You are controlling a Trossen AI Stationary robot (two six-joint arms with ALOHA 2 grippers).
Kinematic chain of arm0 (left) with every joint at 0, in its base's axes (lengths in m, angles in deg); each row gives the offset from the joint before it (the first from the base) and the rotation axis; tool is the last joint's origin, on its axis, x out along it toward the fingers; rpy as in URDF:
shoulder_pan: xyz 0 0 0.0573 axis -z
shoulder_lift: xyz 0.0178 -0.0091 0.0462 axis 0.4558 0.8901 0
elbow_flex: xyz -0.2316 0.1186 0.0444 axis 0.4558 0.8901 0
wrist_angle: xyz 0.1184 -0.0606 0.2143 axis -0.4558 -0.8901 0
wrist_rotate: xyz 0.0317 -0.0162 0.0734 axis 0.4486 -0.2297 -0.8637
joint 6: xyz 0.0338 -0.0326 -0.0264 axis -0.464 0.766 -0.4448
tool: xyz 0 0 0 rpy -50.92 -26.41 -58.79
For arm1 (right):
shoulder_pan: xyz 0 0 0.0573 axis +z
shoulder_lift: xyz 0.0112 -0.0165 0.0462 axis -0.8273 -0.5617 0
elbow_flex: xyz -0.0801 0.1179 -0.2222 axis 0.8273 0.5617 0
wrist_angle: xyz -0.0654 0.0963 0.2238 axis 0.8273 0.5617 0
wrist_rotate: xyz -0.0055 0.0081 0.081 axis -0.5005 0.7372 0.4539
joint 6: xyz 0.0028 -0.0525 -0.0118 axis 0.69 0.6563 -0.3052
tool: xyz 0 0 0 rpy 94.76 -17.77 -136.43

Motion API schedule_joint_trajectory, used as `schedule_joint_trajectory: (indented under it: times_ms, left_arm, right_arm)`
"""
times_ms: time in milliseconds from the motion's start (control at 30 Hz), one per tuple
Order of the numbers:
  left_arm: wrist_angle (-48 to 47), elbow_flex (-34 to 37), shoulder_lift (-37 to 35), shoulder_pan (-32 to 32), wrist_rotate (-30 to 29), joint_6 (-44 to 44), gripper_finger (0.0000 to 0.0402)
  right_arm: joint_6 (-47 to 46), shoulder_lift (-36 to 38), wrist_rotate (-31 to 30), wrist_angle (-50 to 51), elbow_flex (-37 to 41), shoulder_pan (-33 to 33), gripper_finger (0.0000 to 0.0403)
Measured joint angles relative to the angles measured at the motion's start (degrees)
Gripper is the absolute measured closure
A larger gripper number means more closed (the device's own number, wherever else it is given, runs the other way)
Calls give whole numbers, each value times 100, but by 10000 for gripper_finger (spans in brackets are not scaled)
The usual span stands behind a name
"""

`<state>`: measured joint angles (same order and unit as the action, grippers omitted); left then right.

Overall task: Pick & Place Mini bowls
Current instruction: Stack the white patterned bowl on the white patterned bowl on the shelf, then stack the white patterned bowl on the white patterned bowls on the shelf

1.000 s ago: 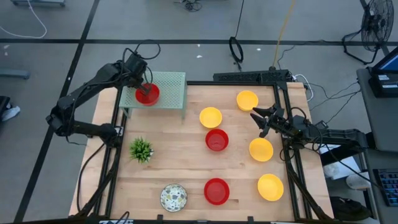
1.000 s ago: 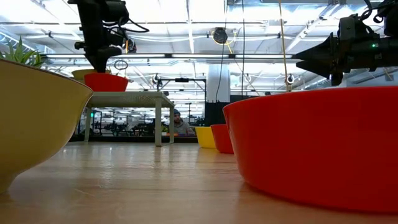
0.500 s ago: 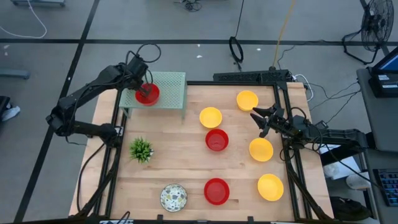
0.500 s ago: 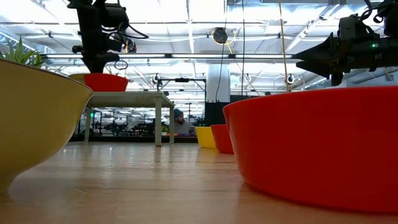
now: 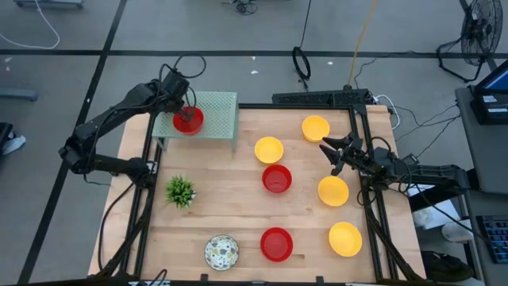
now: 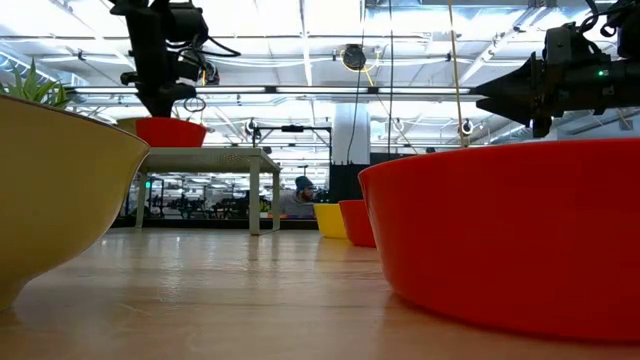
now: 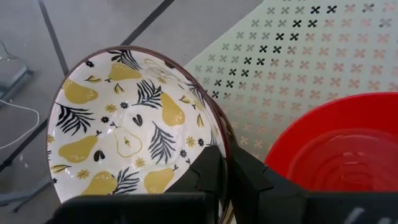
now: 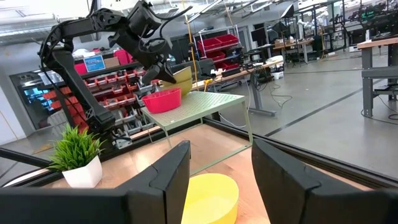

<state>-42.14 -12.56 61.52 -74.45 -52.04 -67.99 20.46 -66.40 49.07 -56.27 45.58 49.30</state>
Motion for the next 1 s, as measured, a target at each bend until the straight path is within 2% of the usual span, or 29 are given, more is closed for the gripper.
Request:
schedule_joint_trajectory:
  times_ms: [367, 467, 767, 1000]
  left_arm:
    - [-23, 0, 0, 0, 2, 78, 376]
    - [-25, -2, 0, 0, 5, 215, 353]
    - [-54, -4, -50, 88, 0, 83, 248]
    - [-51, -346, -470, 376, 2, 72, 221]
  right_arm:
    - [0, -1, 0, 2, 0, -1, 241]
    - [2, -1, 0, -1, 0, 0, 242]
    - [1, -1, 1, 1, 2, 0, 242]
    - [2, -1, 0, 2, 2, -1, 241]
